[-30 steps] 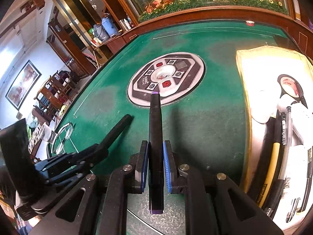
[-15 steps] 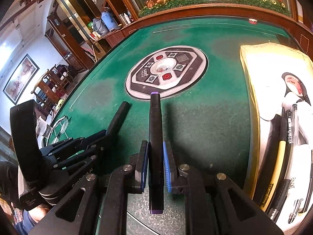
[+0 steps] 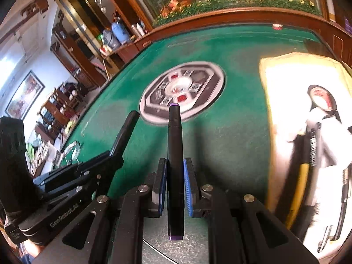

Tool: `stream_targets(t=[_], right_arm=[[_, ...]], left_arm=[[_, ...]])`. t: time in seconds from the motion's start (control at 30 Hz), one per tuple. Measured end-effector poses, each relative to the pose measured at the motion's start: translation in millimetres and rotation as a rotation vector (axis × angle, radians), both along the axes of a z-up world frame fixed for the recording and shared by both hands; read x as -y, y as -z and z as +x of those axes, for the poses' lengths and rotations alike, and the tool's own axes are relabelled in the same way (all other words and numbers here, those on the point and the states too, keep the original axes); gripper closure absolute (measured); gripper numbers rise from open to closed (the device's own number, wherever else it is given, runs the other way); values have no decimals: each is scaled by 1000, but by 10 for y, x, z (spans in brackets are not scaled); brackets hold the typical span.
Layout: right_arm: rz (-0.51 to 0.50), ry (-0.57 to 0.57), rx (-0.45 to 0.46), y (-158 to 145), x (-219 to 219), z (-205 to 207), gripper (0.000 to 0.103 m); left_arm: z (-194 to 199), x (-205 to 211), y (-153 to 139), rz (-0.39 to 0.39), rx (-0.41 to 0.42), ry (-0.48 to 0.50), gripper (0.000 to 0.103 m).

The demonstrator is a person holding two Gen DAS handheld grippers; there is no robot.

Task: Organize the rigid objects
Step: 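Carry both black markers over the tray and lower them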

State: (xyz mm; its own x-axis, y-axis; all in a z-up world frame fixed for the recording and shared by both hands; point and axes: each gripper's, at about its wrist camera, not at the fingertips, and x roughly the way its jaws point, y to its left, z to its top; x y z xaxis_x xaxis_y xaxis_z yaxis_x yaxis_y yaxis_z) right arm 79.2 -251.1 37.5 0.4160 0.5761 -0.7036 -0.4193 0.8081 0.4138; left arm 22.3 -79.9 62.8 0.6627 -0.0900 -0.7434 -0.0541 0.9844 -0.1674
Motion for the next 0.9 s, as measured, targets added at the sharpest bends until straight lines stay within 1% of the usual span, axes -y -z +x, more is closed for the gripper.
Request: stream_targets(t=[0.13, 0.27, 0.4, 0.47, 0.53, 0.63, 0.7, 0.8, 0.9], right_arm=[[52, 68, 18, -127, 303, 57, 89], [101, 171, 38, -228, 742, 120, 89], [105, 273, 71, -304, 1159, 140, 89], [90, 298, 76, -316, 1327, 158, 89], [103, 334, 66, -297, 1518, 186, 89], [95, 369, 43, -241, 1652, 227, 89], [64, 401, 36, -209, 1695, 246, 89], [10, 435, 31, -184, 1751, 251, 89], [-10, 443, 8, -138, 1747, 297, 89]], left_arm=[[63, 204, -133, -28, 12, 28, 88], [182, 459, -247, -83, 14, 70, 89], [298, 823, -343, -136, 15, 135, 89], [348, 1029, -360, -149, 8, 171, 89], [379, 1196, -357, -156, 4, 195, 89], [419, 1455, -332, -144, -1, 229, 89], [426, 1618, -298, -121, 2, 246, 89], [401, 1751, -224, -92, 3, 258, 89], [394, 1809, -131, -70, -10, 255, 89]])
